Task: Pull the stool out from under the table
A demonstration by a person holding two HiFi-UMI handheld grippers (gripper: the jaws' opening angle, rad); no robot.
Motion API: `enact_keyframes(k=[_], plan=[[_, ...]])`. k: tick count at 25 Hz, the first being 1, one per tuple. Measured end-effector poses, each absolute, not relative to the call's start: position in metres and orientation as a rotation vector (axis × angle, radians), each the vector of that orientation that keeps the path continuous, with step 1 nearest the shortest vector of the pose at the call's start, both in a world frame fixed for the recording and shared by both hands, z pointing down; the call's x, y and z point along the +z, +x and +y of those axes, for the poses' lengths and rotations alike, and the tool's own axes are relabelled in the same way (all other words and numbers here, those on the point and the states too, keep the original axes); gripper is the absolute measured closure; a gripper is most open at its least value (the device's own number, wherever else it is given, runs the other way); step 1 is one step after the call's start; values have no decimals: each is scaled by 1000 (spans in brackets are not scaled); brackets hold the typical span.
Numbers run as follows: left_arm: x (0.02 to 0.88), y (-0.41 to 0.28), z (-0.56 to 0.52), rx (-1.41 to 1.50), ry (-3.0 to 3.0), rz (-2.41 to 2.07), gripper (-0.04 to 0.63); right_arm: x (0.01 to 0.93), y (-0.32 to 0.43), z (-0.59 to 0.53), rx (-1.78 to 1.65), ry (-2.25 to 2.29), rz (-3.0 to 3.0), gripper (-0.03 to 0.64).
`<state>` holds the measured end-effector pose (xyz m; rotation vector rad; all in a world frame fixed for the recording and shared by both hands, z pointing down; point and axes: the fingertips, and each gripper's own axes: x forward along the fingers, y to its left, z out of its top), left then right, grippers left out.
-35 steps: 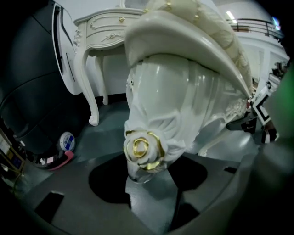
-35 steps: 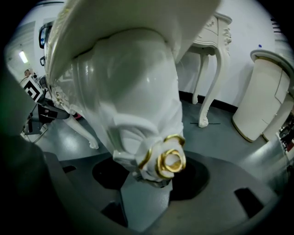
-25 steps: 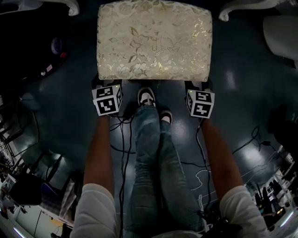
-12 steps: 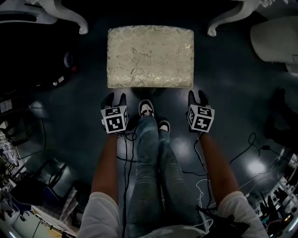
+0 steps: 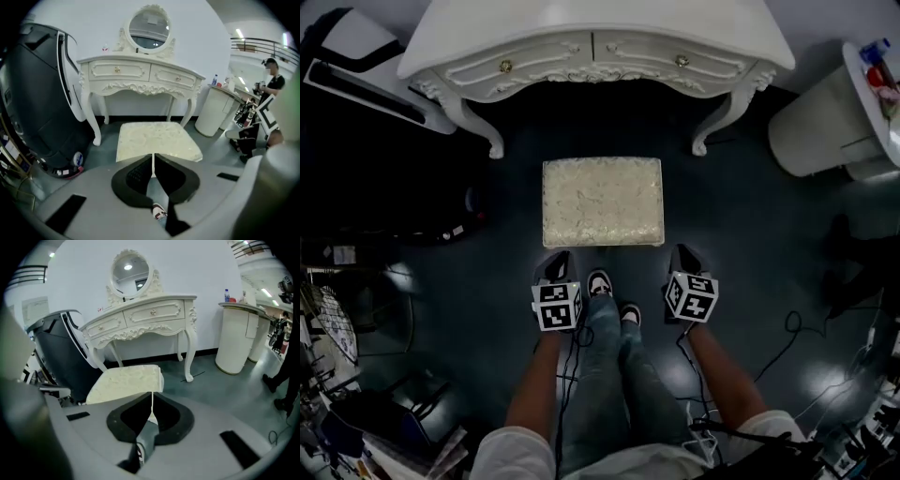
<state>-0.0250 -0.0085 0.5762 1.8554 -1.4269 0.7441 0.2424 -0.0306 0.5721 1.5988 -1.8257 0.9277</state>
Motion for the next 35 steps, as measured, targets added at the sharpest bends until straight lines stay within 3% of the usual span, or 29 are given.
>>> enact_keyframes(k=[11,23,35], plan=[[373,8,-62,735,2101,-1500,586,402,187,-54,958,1643,-1993,614],[194,52,-75,523,2233,-1575,586,218,185,-82,804,1672,-2218,617],[110,47,-46,384,2251,-1668,586,159,186,-49,788,1676,-2291,617]])
